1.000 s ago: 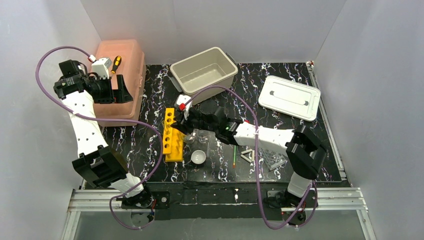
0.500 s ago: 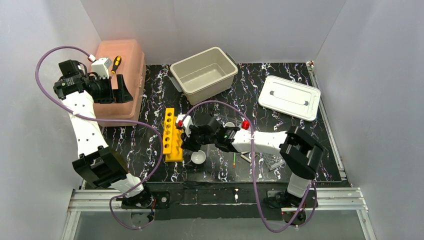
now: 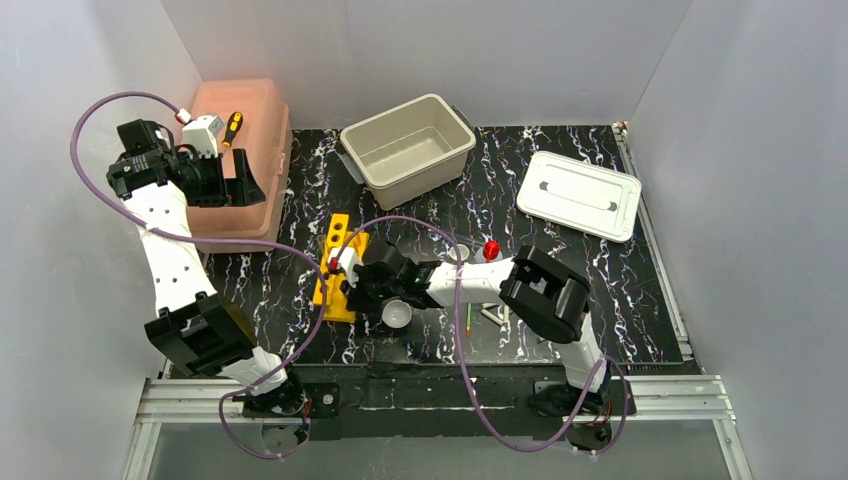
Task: Organize the chemistry lab equipment
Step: Adjust the test tube rack at the center of the board, then pick up the test tube at the center of the board.
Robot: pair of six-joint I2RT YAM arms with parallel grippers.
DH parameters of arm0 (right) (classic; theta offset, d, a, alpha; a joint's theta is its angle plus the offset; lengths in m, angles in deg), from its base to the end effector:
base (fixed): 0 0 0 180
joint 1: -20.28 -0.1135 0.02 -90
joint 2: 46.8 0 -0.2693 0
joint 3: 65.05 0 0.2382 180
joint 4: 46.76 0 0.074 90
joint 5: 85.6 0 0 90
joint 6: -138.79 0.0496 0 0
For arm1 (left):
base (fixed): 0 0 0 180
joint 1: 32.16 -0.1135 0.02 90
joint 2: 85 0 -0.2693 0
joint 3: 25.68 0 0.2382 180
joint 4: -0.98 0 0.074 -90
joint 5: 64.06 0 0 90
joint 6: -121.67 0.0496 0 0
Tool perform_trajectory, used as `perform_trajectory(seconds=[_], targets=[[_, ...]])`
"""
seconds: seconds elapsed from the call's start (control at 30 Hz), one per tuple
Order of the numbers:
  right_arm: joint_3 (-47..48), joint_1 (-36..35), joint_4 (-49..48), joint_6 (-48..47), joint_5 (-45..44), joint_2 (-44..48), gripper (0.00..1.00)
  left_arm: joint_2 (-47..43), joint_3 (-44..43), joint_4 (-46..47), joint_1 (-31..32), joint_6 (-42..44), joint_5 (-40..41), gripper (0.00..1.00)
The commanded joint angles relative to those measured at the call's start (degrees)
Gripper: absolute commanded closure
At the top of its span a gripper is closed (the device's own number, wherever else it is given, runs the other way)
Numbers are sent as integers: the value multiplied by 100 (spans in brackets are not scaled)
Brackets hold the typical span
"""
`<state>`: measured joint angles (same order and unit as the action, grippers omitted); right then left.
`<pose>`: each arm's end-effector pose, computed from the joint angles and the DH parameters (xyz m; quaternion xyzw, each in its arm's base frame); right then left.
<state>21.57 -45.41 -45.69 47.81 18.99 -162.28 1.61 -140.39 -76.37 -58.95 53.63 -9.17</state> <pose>0.1739 0.4154 0.1808 -0.5250 0.6825 0.3586 0.3606 0.2708 0.1048 0.4077 0.0673 0.8974 -0.1205 0.4191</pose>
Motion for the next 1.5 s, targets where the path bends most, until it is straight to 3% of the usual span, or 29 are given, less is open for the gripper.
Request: perform_trajectory(seconds=[0.0,0.3,0.5,0.73,0.87,0.9,0.93,0.97,1.07,1.23,1.37,1.47], targets=[[478,-100,-540,48,-122,-148,80,-243,-6,-9,-3,100,5,1],[959,-119,-413,62,-124,-512,67,-420,162,238,-2,53,99,1],[611,-119,184,-3,-328,262,57,-480,-28,146,3,35,134,1],[1190,-154,2721,17,-1329,1046,46,-385,-604,-100,-6,-153,114,1],[1050,-146,3179,820,-2276,1798,38,-532,-676,-58,-5,-230,54,1],[901,-127,3205,1132,-2587,2015,26,-565,-685,-65,-7,-235,8,1],[712,-79,3202,1291,-2684,2212,8,-592,-685,-82,-3,-223,-55,1],[556,18,3209,1388,-2703,2407,2,-619,-685,-110,0,-163,-136,1],[263,450,3338,2144,-2892,3013,2,-713,-608,-128,-3,-101,-362,1],[-661,1169,2970,2483,-1314,3724,2,-667,-450,82,-9,-400,-723,1],[-250,1212,4210,2088,-1402,3241,3,-537,-464,167,-8,-636,-895,1],[-157,1200,4640,2147,-1973,2908,29,-542,-444,320,-4,-831,-778,1]])
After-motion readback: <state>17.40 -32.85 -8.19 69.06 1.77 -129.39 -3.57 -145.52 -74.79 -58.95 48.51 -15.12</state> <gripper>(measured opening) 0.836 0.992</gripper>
